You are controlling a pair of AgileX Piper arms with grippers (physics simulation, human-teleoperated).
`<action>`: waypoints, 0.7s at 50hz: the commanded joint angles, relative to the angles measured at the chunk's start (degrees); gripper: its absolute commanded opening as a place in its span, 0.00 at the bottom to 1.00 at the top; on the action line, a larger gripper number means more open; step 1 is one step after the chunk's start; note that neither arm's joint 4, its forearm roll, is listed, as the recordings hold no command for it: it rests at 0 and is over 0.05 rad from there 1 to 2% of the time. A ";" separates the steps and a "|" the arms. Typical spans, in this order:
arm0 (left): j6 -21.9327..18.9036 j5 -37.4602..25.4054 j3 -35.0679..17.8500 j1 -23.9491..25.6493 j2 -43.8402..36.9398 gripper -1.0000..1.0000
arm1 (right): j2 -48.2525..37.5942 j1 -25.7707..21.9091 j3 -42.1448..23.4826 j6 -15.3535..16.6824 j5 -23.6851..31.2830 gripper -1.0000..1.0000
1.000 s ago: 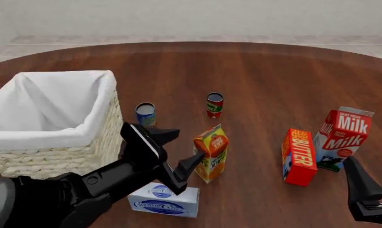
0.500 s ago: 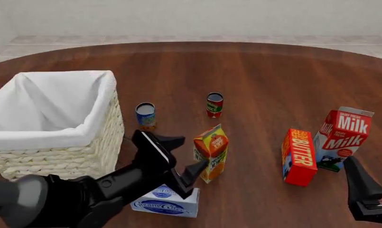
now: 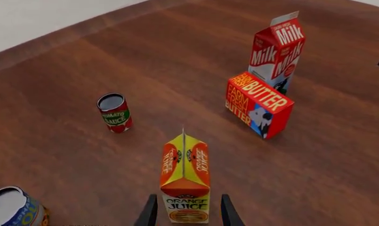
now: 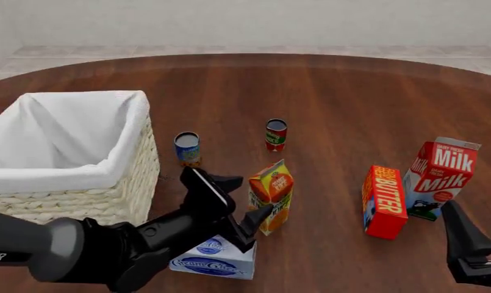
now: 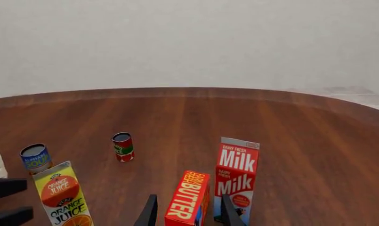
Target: Pick up the orange juice, and put it in the basket.
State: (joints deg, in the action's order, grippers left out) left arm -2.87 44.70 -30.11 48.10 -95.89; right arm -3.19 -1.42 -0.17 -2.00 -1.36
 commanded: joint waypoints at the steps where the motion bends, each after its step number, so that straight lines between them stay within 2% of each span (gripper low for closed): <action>1: 0.11 0.22 -0.68 -0.25 -1.55 1.00 | -0.09 0.00 0.00 -0.01 -0.05 1.00; 27: 1.24 0.54 -2.16 0.22 -4.76 1.00 | -0.49 -0.08 0.01 0.01 -0.27 1.00; 35: 2.96 0.52 -2.30 0.01 -5.34 1.00 | -0.66 -0.28 0.01 0.13 -0.37 1.00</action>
State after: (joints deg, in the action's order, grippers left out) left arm -1.25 45.20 -32.09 48.18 -100.40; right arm -3.68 -1.56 -0.16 -1.93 -1.63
